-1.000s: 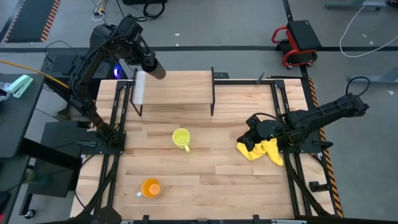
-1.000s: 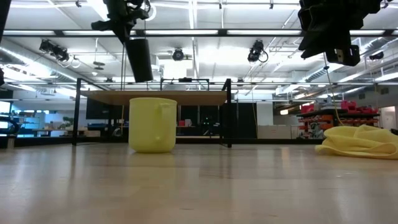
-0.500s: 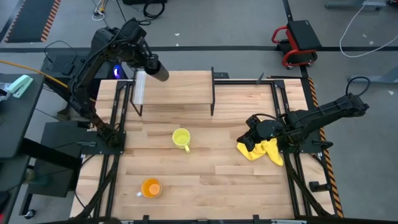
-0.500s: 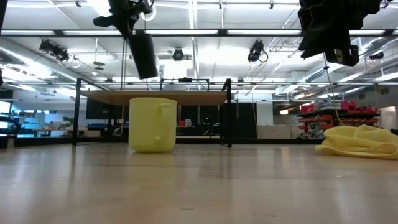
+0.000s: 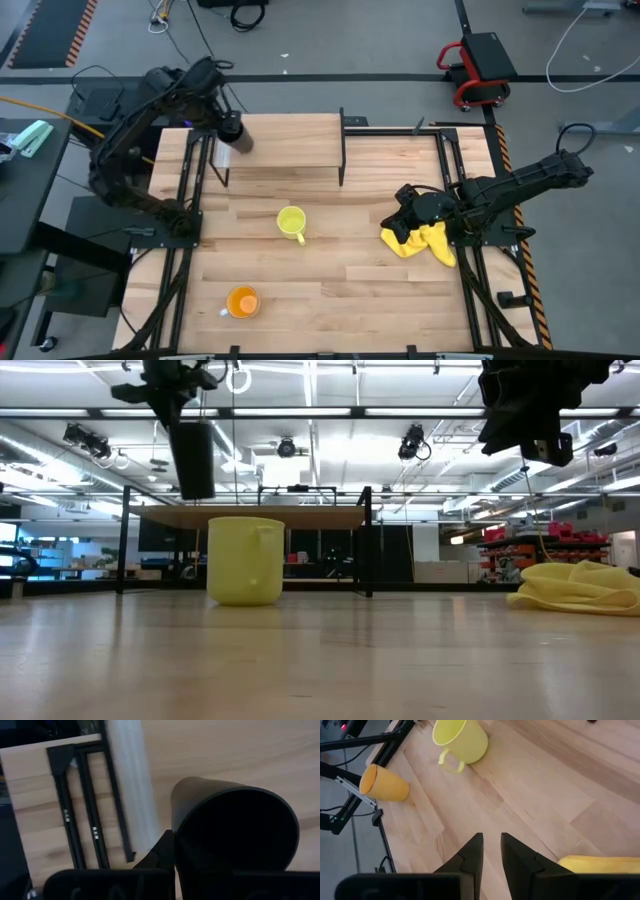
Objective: Stack small to large cups/mugs on shelf
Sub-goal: Put the black cup on the shelf
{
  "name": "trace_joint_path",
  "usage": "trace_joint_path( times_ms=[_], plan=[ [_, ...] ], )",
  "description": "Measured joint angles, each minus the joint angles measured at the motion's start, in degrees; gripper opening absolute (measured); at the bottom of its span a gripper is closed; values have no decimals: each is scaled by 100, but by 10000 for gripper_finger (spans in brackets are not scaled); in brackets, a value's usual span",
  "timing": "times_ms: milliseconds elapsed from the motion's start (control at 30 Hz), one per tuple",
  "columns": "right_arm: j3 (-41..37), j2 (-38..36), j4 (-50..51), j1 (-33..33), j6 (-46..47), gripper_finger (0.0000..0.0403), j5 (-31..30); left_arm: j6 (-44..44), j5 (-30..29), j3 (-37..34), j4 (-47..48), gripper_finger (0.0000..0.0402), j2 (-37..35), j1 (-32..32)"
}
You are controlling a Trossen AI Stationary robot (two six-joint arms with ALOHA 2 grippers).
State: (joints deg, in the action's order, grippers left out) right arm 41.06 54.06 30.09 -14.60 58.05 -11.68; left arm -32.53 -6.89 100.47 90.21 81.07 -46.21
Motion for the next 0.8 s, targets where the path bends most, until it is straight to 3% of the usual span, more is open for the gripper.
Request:
trace_joint_path(
  times_ms=[300, 800],
  plan=[
    [0, 0, -9, 226, 50, 75, 8, 216, -63, 174, -34, 7, 73, -469],
    [0, 2, -169, 222, 201, 75, 15, 772, -47, 137, -37, 7, 657, -629]
  ],
)
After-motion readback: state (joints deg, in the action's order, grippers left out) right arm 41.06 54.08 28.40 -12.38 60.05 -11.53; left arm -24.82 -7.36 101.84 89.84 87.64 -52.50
